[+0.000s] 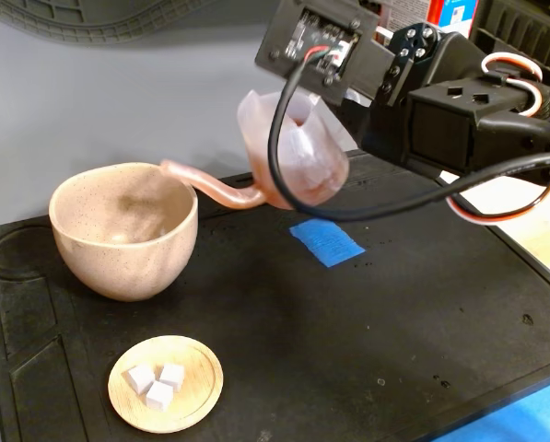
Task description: Pick up a kettle and pour liquid into a cup.
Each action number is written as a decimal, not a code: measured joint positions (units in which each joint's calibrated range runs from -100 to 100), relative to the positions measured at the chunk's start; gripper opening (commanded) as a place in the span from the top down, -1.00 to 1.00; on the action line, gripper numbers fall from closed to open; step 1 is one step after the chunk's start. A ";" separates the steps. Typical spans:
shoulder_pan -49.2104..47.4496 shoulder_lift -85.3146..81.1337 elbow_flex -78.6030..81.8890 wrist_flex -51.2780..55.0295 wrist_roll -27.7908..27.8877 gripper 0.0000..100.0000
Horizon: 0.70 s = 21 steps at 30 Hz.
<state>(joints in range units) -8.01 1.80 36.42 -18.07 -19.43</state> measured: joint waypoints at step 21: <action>0.23 3.68 -8.47 0.09 7.23 0.99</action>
<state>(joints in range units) -7.79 5.48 27.95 -17.99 -12.21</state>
